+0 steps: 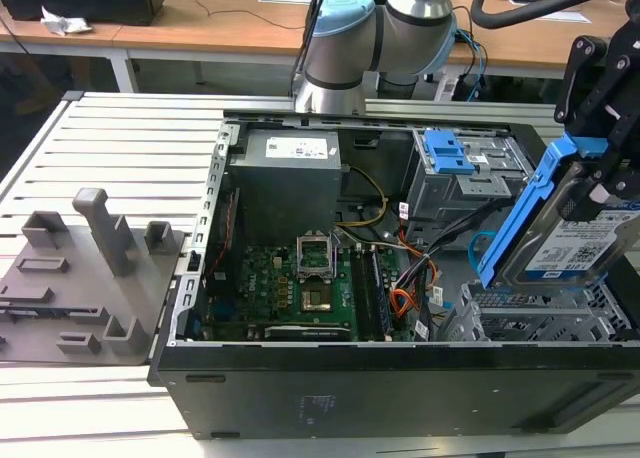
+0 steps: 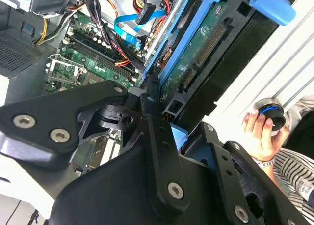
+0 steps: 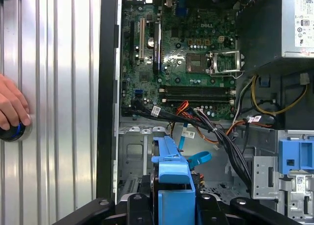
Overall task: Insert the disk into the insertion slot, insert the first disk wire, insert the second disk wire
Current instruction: 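Insert the disk into the insertion slot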
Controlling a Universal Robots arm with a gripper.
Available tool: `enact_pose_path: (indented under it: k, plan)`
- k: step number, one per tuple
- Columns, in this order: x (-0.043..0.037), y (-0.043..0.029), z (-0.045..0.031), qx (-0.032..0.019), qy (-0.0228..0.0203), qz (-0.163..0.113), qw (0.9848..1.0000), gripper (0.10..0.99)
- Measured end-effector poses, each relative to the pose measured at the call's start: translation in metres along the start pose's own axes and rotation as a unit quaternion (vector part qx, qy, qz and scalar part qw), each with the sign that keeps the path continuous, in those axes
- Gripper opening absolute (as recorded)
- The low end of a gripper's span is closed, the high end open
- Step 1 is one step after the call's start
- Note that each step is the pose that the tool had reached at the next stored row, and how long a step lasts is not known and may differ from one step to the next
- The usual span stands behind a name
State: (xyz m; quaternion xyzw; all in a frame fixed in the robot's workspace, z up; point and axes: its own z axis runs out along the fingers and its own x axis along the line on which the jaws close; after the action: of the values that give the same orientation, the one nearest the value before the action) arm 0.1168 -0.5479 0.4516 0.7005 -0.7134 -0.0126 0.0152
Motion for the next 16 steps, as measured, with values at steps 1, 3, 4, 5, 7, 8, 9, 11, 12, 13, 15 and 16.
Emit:
enact_pose_path:
  k: [1,3,4,5,7,8,9,11,12,13,15,16]
  plan:
    - [0.0000,0.0000,0.0004,0.0000,-0.0001,0.000,1.0000,0.365]
    - [0.0000,-0.0001,0.0020,0.0000,0.0001,0.000,1.0000,0.365]
    - [0.0000,-0.0002,0.0029,0.0000,0.0001,0.000,1.0000,0.365]
    - [0.0000,-0.0002,0.0039,0.0000,0.0001,0.000,1.0000,0.365]
    - [0.0000,-0.0003,0.0061,0.0000,0.0001,0.000,1.0000,0.365]
    - [0.0002,-0.0004,0.0070,0.0000,0.0000,0.000,1.0000,0.365]
    - [0.0007,-0.0002,0.0076,0.0000,0.0001,0.000,1.0000,0.365]
    - [0.0020,0.0015,0.0089,0.0000,0.0002,0.000,1.0000,0.365]
    - [0.0030,0.0027,0.0098,0.0000,0.0003,0.000,1.0000,0.365]
    - [0.0038,0.0031,0.0102,0.0000,0.0004,0.000,1.0000,0.365]
    - [0.0058,0.0032,0.0117,0.0000,0.0003,0.000,1.0000,0.365]
    - [0.0060,0.0029,0.0128,0.0000,0.0004,0.000,1.0000,0.365]
